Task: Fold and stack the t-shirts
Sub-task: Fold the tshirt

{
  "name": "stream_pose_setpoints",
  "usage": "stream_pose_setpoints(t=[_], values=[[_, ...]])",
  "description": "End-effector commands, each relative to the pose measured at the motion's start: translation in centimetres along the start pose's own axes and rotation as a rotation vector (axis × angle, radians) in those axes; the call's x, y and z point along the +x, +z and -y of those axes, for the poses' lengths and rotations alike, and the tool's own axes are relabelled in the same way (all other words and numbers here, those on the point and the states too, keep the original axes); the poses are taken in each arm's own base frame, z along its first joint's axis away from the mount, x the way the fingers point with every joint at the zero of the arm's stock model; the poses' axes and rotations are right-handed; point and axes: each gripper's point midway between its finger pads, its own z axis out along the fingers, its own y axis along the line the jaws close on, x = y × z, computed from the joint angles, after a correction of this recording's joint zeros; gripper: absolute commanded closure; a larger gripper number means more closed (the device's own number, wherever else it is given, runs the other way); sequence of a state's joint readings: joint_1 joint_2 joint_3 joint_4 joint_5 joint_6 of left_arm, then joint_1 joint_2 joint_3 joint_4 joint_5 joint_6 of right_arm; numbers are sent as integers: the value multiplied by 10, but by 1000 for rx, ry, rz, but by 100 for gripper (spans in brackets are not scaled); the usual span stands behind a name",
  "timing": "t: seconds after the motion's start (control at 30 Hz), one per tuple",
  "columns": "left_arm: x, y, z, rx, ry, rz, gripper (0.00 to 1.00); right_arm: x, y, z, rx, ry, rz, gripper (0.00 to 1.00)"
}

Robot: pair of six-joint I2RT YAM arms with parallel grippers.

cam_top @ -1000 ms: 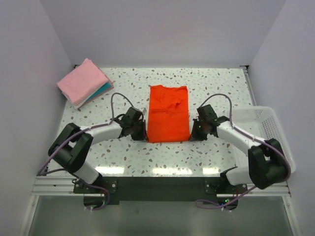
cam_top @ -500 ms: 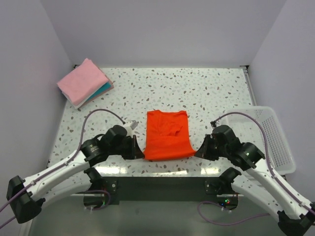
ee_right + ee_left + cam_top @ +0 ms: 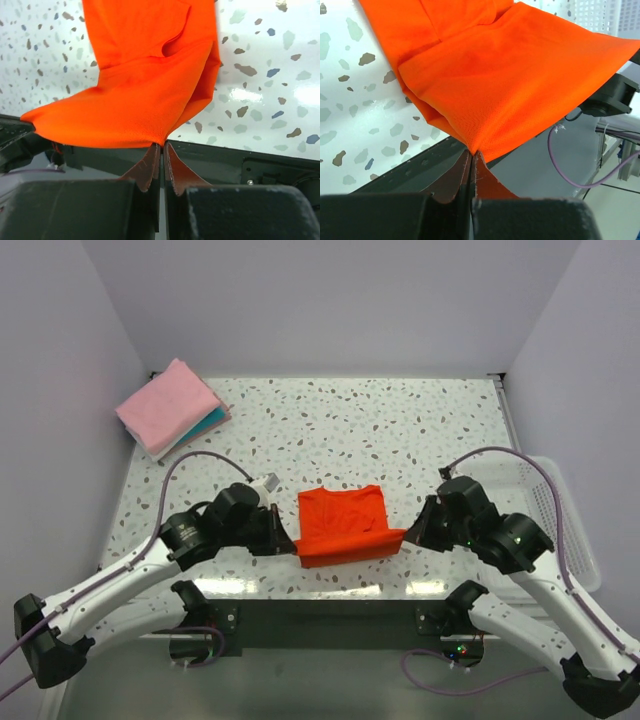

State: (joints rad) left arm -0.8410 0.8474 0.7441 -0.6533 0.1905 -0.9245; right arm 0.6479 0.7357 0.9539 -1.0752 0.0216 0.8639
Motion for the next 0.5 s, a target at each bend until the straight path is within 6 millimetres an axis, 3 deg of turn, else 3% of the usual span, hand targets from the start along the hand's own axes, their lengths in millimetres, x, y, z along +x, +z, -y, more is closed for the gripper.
stream_pose_setpoints(t=[0.0,0.3,0.47], values=[[-11,5,-4,-45,2,35,100,-29,2,12,104,3,130,100],[-32,26,-18,-65,-20,73,100,-62,28,13,215,3,232,100],[-56,33,-23,-61,-27,92,100,-81,38,6,252,-31,265,100]])
